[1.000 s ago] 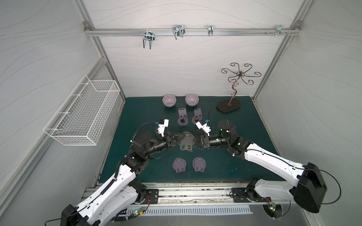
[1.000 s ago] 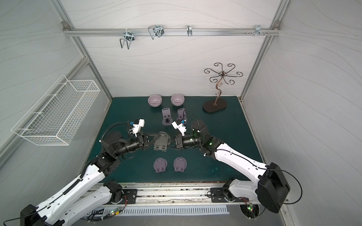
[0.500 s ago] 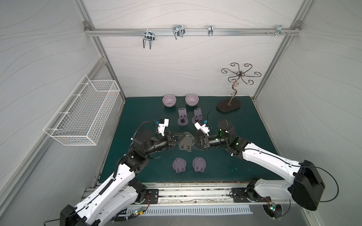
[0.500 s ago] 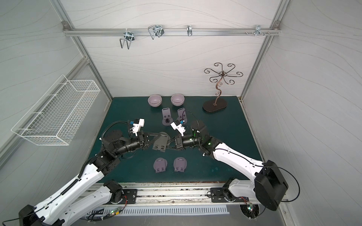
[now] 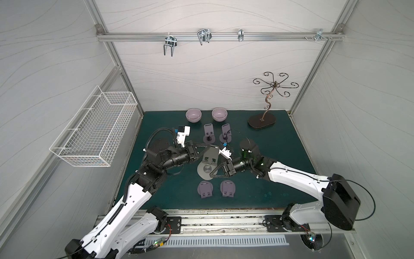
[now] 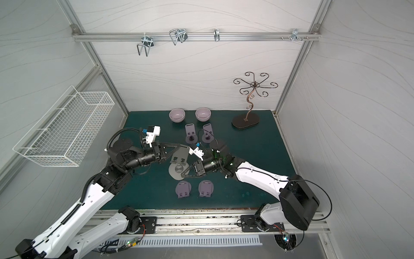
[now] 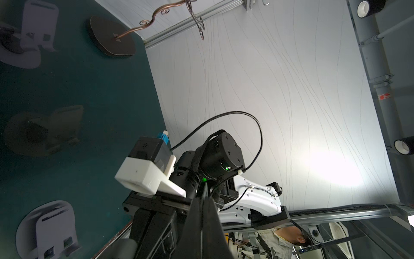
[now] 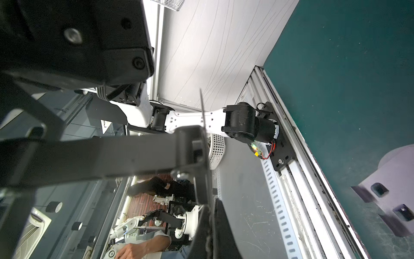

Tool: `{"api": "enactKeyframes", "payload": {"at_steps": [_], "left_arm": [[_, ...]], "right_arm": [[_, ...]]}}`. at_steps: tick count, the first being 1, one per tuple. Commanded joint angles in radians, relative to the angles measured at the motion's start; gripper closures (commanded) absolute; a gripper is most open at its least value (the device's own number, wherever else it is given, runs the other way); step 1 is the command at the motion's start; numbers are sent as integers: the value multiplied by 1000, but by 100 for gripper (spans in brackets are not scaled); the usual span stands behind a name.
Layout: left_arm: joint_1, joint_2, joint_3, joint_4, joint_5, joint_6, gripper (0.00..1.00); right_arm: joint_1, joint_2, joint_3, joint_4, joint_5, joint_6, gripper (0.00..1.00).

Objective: Open the phone stand

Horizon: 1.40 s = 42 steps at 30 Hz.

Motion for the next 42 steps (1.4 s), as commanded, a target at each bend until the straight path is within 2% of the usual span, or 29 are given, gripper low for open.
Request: {"api": "enactKeyframes", "payload": {"at_steps": [1,6,12,20,25,32,39,41,42], "left_arm": [[34,-101,146,390,-132,135,100],[30,-120,62,422,-81,278,100],[6,-26,95,400,125,372,100],[-107,49,221,62,239,613,100],[-108,64,207,12,261,640,100],[-108,69,114,48,181,622,100],[-108,152,-19,280,136,556,100],[-107,176,-26,332,131,540,100],[-108,191,-19,335,133,535,100]], "right_arm": [[10,40,-71,-242,-60,94,100],[-57,-10,-41,-260,-106,123,100],[-114,-47,21,-360,-120,79,100],[-133,4,31,-250,-123,134,100],[-150,26,87,-240,-123,126,100],[-201,16,197,-328,-135,73,100],[-264,-6,254,-437,-143,12,100],[-279,-10,279,-531,-129,-58,100],[-285,-19,299,-603,-110,-114,97]]}}
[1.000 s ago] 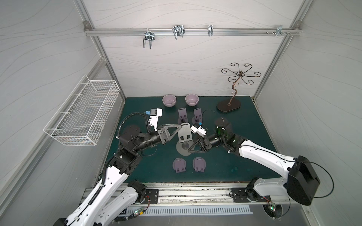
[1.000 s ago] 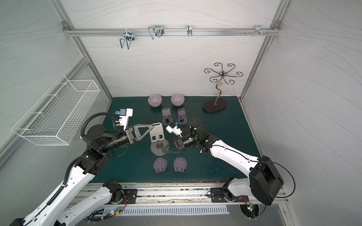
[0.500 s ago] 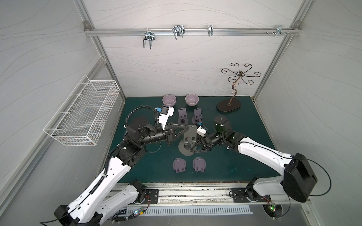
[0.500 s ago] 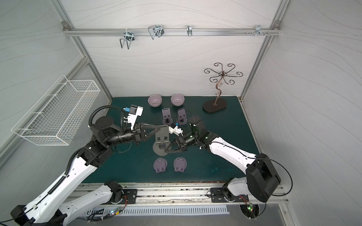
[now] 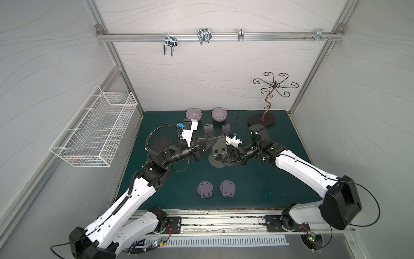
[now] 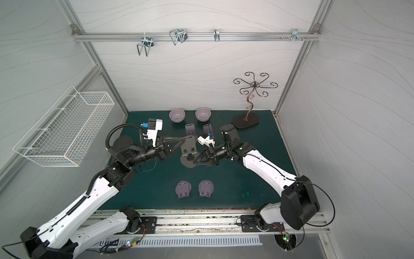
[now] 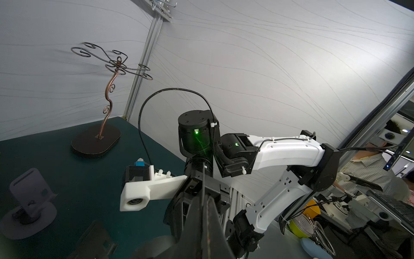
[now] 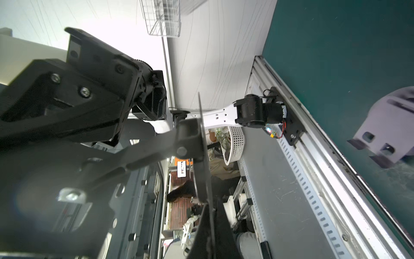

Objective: Open the phone stand

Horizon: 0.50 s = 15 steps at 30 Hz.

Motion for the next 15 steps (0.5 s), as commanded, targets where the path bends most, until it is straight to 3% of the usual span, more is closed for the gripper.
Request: {"api": "enactKeyframes", "payload": {"at_steps": [1,4,7,12,15], "left_arm": [[-24,61,-14,22,75,-36,100],[-22,97,25,2,105,-28,100],[3,113,39,11,121,-39,100],[119,151,-9,186,201,-130,100],[152,213,-6,231,253,-124,100]], "right_arm": [[-28,-27,99,-184,96,-132,91],[-59,-50,118,-271,125,-207,68],[-100,-69,108,-314,138,-239,52],[-213,-119,74,-437,191,-318,45],[-263,-136,59,-508,213,-356,45]]}}
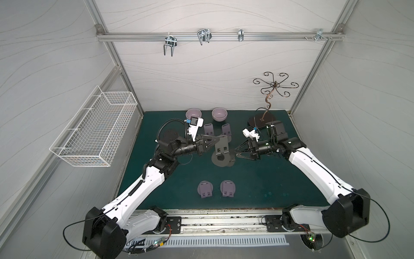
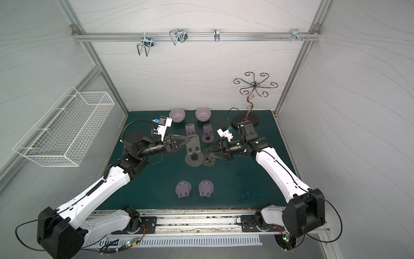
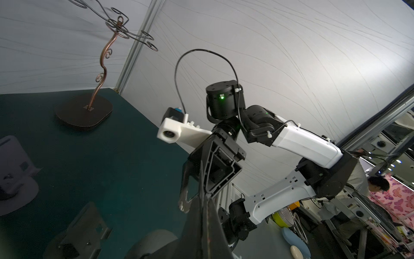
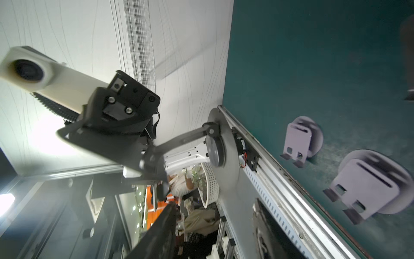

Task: Open the phone stand
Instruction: Open the phone stand, then place the phone stand at the center of the board.

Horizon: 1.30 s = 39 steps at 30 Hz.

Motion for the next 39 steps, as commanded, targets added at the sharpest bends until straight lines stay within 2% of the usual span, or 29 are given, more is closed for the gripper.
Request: {"api": "enactKeyframes", "payload": {"at_steps": [1,4,10,16,22,25,29,34,39], "left_arm": [[32,64,15,119,98,-8,100],[51,137,30,118,157,33,100],[111,266,23,160,228,76,100],[159,435,32,167,262,156,100],[213,659,49,413,340,45,100],[229,746,88,439,367,39,100],[240,828,150,397,404,67,100],[254,868,202,213,414,220,100],[262,896,226,209,410,224,100]], "right_arm": [[-35,-36,-14,-126,41,-82,45],[-40,-57,-17,-147,75,-85,47],[-43,-101,-69,-61,90,-24,47],[-46,-77,-98,19,103,-11,52],[-45,-6,-106,95,119,17,55],[-44,36,-102,102,119,14,58],[-44,79,-94,112,122,10,59],[-44,122,-89,117,127,-1,60],[-39,174,-84,148,119,10,61]]}}
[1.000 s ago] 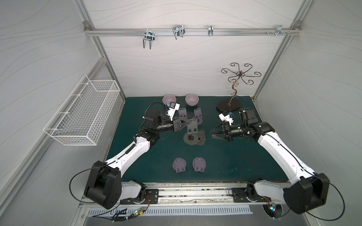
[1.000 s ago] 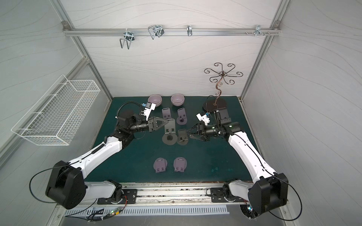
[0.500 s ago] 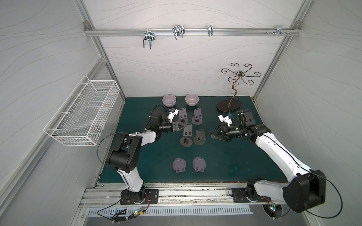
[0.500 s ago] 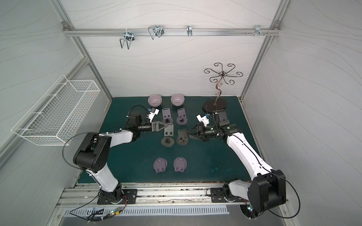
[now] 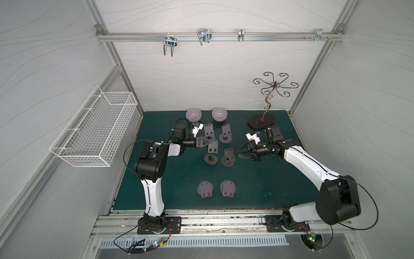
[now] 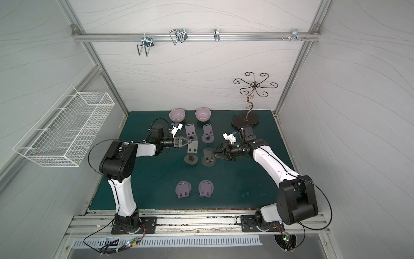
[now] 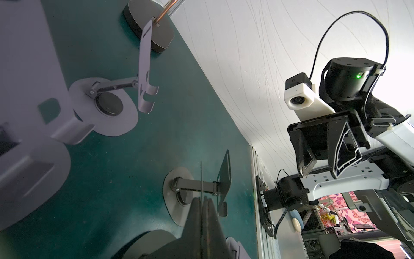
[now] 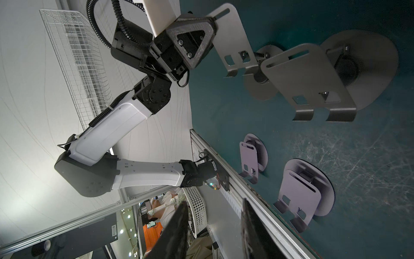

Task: Open the phone stand
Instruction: Place the phone stand at the center of the board.

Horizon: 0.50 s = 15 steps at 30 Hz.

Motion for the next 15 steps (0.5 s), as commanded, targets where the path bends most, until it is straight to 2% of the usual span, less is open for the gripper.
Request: {"api": "enactKeyframes", "payload": {"at_steps": [1,5,10,15], "left_arm": [[9,30,52,-14,32,63,100],[9,34,76,-147,-16,160,100],[20,15,69,-198,-48,165,98],[29,-8,52,-209,-55,162,85]], "right_arm": [[3,35,20,33,-5,-3,61],[17,48,29,38,-1,-6,62],[18,38,21,22,-6,-19,62],[19,9,8,21,-9,-19,62]]}}
